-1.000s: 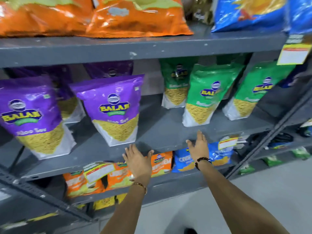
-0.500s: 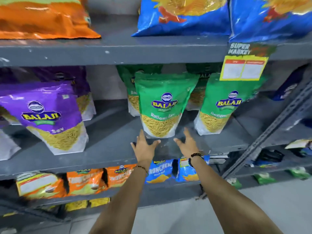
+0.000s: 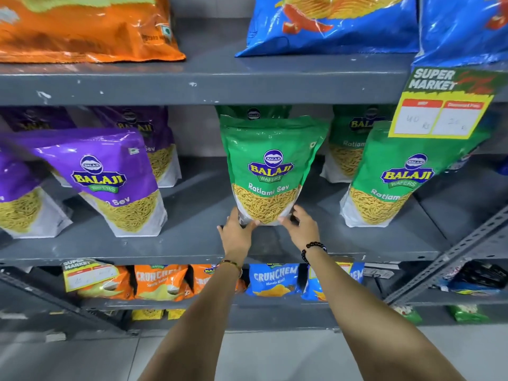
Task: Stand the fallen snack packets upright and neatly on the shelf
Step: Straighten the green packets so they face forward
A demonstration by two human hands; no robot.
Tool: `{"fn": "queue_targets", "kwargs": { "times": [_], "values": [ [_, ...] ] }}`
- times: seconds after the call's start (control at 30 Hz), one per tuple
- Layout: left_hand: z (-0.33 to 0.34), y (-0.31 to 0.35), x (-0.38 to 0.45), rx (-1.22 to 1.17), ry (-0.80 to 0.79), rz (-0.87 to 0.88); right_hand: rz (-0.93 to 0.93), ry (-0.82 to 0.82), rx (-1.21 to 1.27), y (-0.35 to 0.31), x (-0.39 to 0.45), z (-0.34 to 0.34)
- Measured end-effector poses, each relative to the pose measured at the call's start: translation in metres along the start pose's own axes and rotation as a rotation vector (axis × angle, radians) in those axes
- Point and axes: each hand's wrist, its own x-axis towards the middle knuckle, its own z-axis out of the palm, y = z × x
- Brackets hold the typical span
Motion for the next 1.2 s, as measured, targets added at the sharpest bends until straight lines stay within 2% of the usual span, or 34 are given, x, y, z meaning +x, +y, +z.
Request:
{"fn": "queue_targets", "kwargs": {
  "times": [0.23, 0.43, 1.2],
  "values": [
    [-0.033, -0.017, 0.009, -0.085, -0.032, -0.014, -0.027, 0.025, 0.024, -0.013, -0.007, 0.031],
    [-0.034, -0.017, 0.009, -0.064, -0.035, -0.023, -0.010, -0.014, -0.001, -0.012, -0.006, 0.027],
    [-0.042, -0.017, 0.004, 0.017, -0.063, -0.019, 0.021, -0.002, 0.035, -0.006, -0.010, 0.018]
  ]
}}
